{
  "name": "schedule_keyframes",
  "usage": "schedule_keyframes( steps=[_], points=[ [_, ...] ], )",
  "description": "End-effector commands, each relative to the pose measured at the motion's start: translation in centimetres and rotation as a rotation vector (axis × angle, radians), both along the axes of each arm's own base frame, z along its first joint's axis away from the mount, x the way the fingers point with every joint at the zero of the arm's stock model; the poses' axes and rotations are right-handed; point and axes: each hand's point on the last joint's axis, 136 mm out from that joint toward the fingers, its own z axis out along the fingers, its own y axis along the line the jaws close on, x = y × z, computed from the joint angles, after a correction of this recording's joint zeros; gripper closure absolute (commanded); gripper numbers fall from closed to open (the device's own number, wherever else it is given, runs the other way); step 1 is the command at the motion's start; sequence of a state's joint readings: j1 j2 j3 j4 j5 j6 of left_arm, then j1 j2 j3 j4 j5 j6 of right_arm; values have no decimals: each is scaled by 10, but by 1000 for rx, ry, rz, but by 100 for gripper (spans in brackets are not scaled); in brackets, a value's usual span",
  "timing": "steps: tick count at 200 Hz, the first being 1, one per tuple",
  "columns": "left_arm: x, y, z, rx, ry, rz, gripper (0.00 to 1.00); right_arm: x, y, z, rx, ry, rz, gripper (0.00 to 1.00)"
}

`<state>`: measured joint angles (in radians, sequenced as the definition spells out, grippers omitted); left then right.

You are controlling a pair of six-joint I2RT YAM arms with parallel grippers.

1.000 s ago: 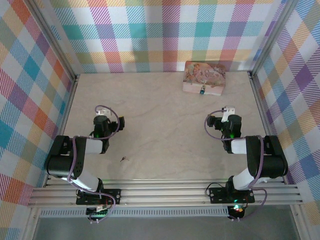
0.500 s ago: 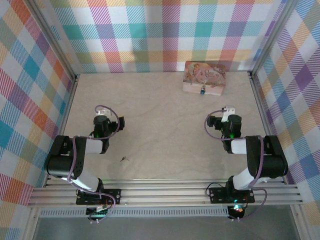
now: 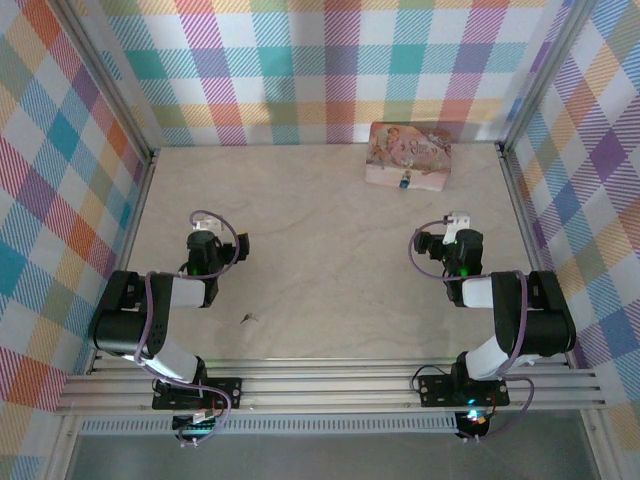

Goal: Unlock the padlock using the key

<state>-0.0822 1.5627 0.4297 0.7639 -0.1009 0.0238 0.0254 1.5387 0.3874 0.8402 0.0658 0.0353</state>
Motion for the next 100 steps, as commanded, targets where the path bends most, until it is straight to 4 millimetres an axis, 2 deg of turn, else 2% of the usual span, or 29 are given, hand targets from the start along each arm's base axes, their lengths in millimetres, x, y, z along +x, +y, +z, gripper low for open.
schedule_keyframes(
  steps=[1,61,100],
  points=[
    [2,2,5,4,-30,-5,0,5,0,9,-9,-28,13,0],
    [2,1,5,3,-28,-7,0,5,0,9,-9,-27,12,0],
    [5,1,13,5,-19,-8,0,5,1,10,-8,-30,20,0]
  ],
)
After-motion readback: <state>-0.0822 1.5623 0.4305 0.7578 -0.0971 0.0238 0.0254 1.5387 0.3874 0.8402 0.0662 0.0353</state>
